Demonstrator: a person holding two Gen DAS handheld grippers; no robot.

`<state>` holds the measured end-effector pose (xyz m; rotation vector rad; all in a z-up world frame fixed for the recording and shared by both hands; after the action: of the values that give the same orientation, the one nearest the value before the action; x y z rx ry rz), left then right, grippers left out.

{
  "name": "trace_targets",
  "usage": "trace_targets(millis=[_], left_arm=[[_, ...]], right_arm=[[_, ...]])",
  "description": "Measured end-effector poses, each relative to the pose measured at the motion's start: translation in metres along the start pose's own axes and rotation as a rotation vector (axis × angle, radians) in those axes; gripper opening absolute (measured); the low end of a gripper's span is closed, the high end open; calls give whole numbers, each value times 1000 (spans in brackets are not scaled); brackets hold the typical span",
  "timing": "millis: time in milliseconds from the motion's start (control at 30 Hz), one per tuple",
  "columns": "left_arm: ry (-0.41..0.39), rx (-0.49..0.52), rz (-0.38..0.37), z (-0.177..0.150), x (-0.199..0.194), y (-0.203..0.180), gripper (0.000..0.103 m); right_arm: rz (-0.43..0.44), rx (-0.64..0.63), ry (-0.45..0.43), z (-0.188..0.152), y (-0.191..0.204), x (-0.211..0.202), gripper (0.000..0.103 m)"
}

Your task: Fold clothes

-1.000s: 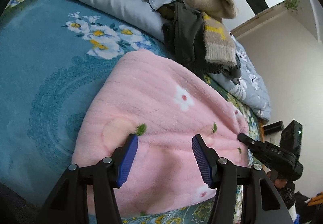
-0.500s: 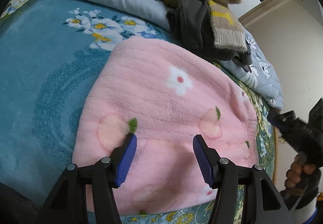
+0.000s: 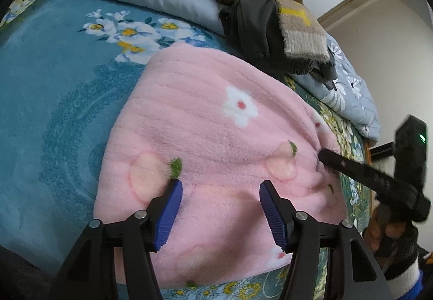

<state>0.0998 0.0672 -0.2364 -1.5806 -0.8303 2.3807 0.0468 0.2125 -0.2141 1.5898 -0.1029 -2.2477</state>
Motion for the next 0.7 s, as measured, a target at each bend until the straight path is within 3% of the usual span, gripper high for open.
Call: trace_targets(millis=[67,233,300,367,433,567,700], left_arm=[[-14,-18,-20,2,-3,2,64],[-37,-68,-54,5,-7,8,64],[-61,-87,-58,7,-13,11,64],[-93,-84,-20,12,-23,14,67],[-98,-83,55,23,-26,24,70],[-34,-132,191,37,-18,56,71],[40,-257,149,35,0,85,74]], right_arm=[[-2,-19,-11,-8,-1,-13,31],[10,46,-3,-35,-24,-23,57],[4,76,16,-48,-33,-21,57],[26,116,27,-57,-40,-19,62],[57,159,28,-63,-45,-14,72],[115,241,37,-65,-51,-4,73],[168,309,30,-61,-59,8,76]])
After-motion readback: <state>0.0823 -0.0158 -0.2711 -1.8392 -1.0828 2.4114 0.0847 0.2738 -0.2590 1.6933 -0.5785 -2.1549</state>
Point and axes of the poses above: each gripper's, at about its wrist camera, not at the fingertips, and x roughly the way its jaws point, y to its left, z to its top, the point moved 6 cm from there along x, roughly the way its jaws point, and after that the axes turned 1 degree about -y, right-handed, at the moved point
